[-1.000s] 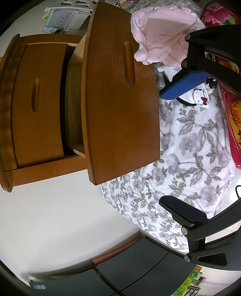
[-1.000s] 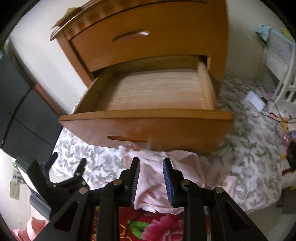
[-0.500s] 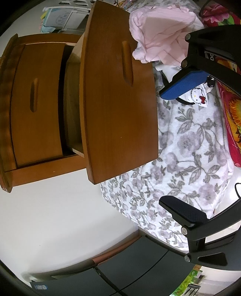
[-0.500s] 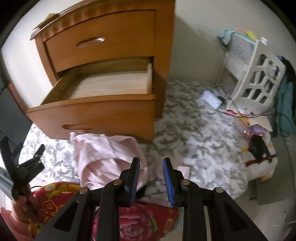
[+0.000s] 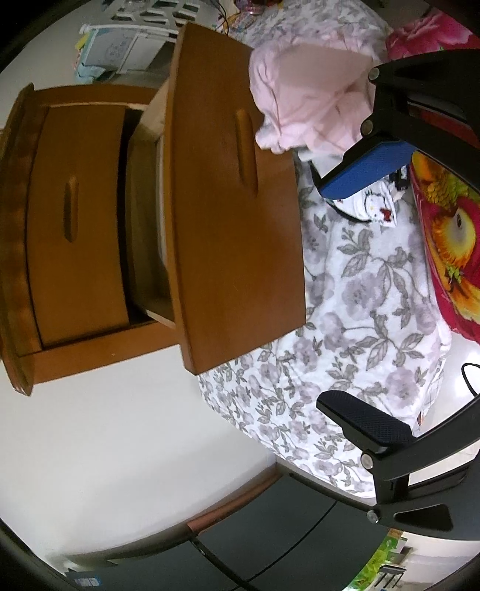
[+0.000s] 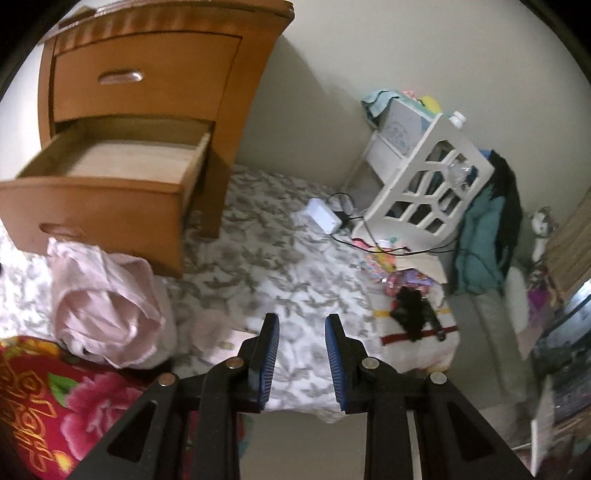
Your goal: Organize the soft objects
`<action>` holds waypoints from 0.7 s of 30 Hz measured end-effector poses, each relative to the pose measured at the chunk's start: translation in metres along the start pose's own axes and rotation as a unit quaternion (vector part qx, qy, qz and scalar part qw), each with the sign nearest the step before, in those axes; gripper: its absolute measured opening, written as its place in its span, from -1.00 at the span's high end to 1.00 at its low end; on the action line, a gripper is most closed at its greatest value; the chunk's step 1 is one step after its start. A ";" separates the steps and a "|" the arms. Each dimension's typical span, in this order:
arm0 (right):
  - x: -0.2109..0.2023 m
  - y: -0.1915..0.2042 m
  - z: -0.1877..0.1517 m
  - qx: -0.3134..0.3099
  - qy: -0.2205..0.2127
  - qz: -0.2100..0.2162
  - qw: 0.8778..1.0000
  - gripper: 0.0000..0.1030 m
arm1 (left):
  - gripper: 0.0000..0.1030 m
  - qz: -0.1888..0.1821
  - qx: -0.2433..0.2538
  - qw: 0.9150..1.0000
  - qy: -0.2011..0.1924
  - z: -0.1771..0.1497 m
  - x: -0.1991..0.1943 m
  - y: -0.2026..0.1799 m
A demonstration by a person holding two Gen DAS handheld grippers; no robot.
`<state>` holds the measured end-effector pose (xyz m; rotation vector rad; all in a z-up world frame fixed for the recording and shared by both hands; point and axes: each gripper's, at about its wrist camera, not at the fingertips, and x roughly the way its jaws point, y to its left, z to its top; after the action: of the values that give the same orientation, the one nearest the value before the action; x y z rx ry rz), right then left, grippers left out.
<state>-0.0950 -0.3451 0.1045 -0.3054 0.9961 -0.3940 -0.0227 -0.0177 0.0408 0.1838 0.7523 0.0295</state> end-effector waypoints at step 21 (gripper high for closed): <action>-0.016 0.084 -0.009 0.002 -0.028 0.169 0.985 0.44 | -1.00 -0.027 -0.013 1.000 0.000 0.008 -0.043 -0.009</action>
<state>-0.0952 -0.2641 0.0760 -0.1389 0.9718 -0.0784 -0.0495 -0.0317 0.0740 0.1395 0.7560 -0.0117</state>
